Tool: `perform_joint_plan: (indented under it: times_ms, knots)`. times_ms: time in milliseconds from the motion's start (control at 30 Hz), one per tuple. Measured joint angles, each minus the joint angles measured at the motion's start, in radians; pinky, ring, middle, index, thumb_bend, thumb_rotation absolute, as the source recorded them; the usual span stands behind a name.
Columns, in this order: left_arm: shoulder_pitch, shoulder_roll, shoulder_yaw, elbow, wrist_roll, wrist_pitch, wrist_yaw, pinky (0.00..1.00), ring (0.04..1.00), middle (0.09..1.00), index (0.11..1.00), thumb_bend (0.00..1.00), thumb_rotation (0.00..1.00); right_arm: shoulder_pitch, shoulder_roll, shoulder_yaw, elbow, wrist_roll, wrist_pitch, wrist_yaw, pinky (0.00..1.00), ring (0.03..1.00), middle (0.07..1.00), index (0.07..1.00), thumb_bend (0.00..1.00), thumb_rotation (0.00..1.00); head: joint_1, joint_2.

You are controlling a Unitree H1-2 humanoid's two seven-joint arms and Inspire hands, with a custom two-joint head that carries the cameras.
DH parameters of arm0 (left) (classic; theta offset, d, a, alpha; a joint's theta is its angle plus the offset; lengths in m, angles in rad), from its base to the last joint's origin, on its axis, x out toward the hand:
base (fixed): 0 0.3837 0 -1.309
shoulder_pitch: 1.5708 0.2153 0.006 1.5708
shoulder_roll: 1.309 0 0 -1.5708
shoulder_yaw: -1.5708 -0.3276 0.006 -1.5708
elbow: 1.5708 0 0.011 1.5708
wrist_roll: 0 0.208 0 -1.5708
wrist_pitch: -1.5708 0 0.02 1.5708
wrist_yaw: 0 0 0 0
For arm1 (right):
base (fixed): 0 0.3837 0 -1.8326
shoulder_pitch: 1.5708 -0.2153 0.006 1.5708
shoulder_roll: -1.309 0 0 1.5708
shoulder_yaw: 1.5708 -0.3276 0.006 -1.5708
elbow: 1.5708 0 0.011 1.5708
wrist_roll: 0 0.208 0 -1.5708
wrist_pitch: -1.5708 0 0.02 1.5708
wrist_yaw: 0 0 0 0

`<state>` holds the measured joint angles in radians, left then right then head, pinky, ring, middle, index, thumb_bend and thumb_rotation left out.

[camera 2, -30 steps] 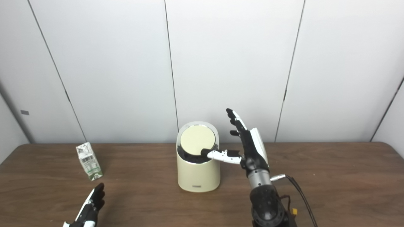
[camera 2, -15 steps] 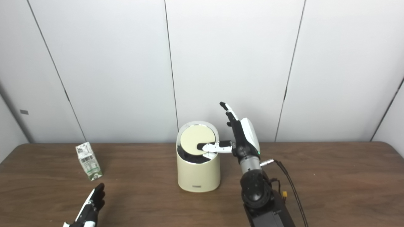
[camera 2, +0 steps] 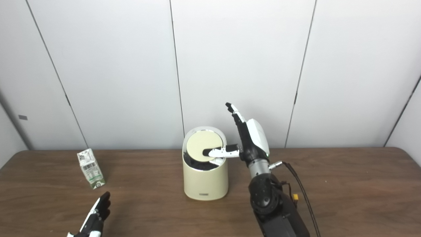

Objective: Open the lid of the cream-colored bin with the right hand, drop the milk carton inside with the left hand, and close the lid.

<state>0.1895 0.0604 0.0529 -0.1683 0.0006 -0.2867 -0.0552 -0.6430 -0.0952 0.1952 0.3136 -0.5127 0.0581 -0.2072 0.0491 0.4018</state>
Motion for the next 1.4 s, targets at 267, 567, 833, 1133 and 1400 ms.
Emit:
perform_joint_plan:
  times_ms: [267,567,833,1133,1400]
  knots:
    - [0.005,-0.003,-0.004,-0.007,-0.003,0.024,0.0,1.0,1.0,1.0,1.0,0.39,0.88,-0.06,-0.07,0.1,-0.029,-0.12,0.018,0.057,0.83,0.897,0.905,0.943,0.97,0.17,0.006,0.005]
    - [0.006,-0.005,-0.005,-0.009,-0.013,0.028,0.0,1.0,1.0,1.0,1.0,0.4,0.88,-0.075,-0.075,0.103,-0.028,-0.129,0.015,0.087,0.78,0.855,0.877,0.908,0.96,0.26,0.014,0.008]
    - [0.006,-0.012,-0.005,-0.014,-0.061,0.04,-0.002,1.0,1.0,1.0,1.0,0.39,0.85,-0.017,-0.031,0.009,-0.032,-0.021,0.034,0.099,0.76,0.858,0.88,0.914,0.76,0.48,0.02,0.009]
    - [0.006,-0.017,-0.008,-0.015,-0.087,0.068,-0.003,1.0,1.0,1.0,1.0,0.39,0.88,0.068,0.01,-0.089,-0.267,0.149,0.168,0.184,0.74,0.833,0.881,0.895,0.54,0.76,0.028,0.011]
    - [0.005,-0.021,-0.009,-0.015,-0.088,0.069,-0.003,1.0,1.0,1.0,1.0,0.39,0.89,0.229,-0.002,-0.139,-0.415,0.249,0.217,0.235,0.8,0.867,0.898,0.922,0.5,0.82,0.025,0.018]
